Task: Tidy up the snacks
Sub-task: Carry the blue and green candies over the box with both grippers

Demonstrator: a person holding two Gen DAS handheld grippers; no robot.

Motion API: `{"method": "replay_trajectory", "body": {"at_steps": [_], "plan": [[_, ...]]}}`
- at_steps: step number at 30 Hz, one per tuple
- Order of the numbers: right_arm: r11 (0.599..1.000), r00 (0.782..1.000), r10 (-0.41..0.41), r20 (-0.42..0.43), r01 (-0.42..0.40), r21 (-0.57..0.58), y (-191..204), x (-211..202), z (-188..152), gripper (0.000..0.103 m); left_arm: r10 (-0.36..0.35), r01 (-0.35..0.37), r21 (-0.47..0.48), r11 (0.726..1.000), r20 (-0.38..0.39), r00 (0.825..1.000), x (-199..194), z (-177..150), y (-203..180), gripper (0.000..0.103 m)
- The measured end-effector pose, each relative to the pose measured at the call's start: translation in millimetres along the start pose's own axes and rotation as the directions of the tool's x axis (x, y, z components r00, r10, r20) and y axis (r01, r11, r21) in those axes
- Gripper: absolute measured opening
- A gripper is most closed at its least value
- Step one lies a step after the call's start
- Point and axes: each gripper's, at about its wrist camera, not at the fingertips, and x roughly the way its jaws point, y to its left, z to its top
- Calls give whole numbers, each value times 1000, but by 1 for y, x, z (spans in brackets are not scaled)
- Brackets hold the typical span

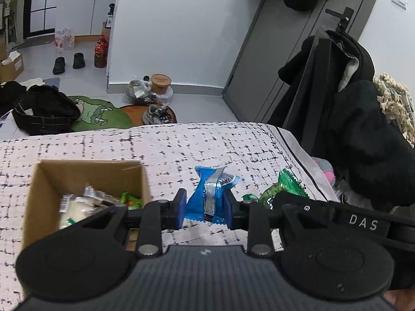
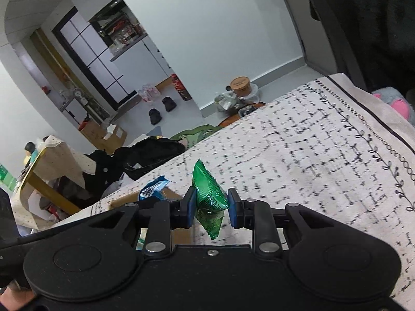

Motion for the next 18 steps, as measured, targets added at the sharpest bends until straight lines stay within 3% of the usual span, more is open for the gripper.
{"method": "replay_trajectory", "body": {"at_steps": [18], "plan": [[996,998,57,-4,-58,-67,59,3,-18,25,80,-75,-77,994,58,995,-50,-4,70,28]]}}
